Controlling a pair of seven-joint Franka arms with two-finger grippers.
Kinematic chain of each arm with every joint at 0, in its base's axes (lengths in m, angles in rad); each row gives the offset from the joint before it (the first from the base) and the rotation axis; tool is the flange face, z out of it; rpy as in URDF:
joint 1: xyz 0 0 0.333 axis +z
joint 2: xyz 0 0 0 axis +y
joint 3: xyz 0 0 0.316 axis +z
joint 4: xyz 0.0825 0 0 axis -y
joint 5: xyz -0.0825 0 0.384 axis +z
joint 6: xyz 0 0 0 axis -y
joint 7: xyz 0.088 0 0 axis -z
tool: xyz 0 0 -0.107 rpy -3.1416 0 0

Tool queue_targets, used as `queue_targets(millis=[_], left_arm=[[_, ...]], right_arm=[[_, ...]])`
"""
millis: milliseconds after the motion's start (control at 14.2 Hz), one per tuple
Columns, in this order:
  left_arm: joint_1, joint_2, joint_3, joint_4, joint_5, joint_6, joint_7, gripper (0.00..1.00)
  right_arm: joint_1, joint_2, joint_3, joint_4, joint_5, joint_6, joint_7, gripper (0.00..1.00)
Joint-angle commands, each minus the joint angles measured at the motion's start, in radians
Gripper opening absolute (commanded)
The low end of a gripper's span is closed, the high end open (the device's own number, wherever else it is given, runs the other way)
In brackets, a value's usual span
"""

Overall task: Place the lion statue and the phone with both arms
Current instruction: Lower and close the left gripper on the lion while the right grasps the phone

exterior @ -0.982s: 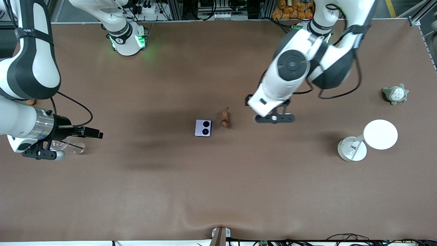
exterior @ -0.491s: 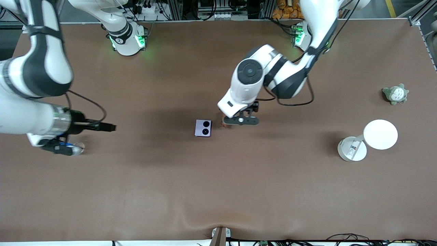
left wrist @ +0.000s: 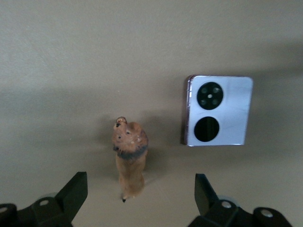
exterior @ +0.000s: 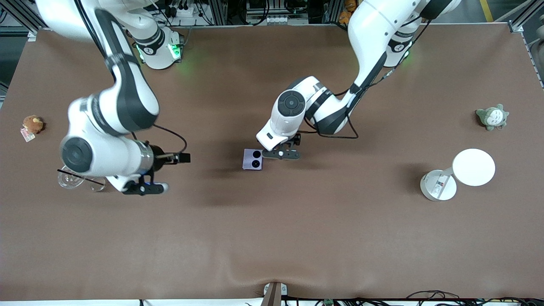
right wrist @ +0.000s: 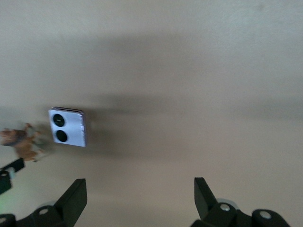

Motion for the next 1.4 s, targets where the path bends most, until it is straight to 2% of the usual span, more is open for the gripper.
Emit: queue_targets(millis=[0,140,281,421,632,842,912,1123,1333], left_arm=[[-0.007,-0.004,0.007,-0.018,0.071,0.017,-0.046,1.0],[-0.011,0.006,0.007,-0.018,0.076,0.017,-0.059,1.0],[-0.011,0.009,0.007,-0.018,0.085,0.017,-0.06,0.93],[-0.009,0.013,0.007,-0.018,0.084,0.017,-0.063,0.82],[-0.011,0.029,0.007,-0.012,0.085,0.029,-0.088,0.78],[-0.011,0.035,0.008,-0.012,0.09,0.052,-0.108,0.67],[-0.011,0.035,0.01,-0.01,0.094,0.052,-0.108,0.62],[-0.011,0.036,0.016,-0.012,0.098,0.052,-0.109,0.38],[-0.011,0.033,0.03,-0.01,0.101,0.052,-0.108,0.08]], right_arm=[[0.002,0.031,-0.008,-0.031,0.009,0.012,-0.093,1.0],[0.013,0.034,-0.008,-0.06,0.008,0.079,-0.129,1.0],[0.037,0.032,-0.009,-0.086,0.0,0.142,-0.127,1.0],[0.053,0.035,-0.011,-0.086,-0.002,0.187,-0.109,1.0],[0.082,0.076,-0.009,-0.079,-0.002,0.259,0.006,1.0],[0.134,0.125,-0.009,-0.074,0.005,0.345,0.119,1.0],[0.148,0.135,-0.009,-0.068,0.009,0.359,0.152,1.0],[0.184,0.136,-0.009,-0.071,0.002,0.362,0.228,1.0],[0.192,0.139,-0.009,-0.071,0.0,0.362,0.252,1.0]])
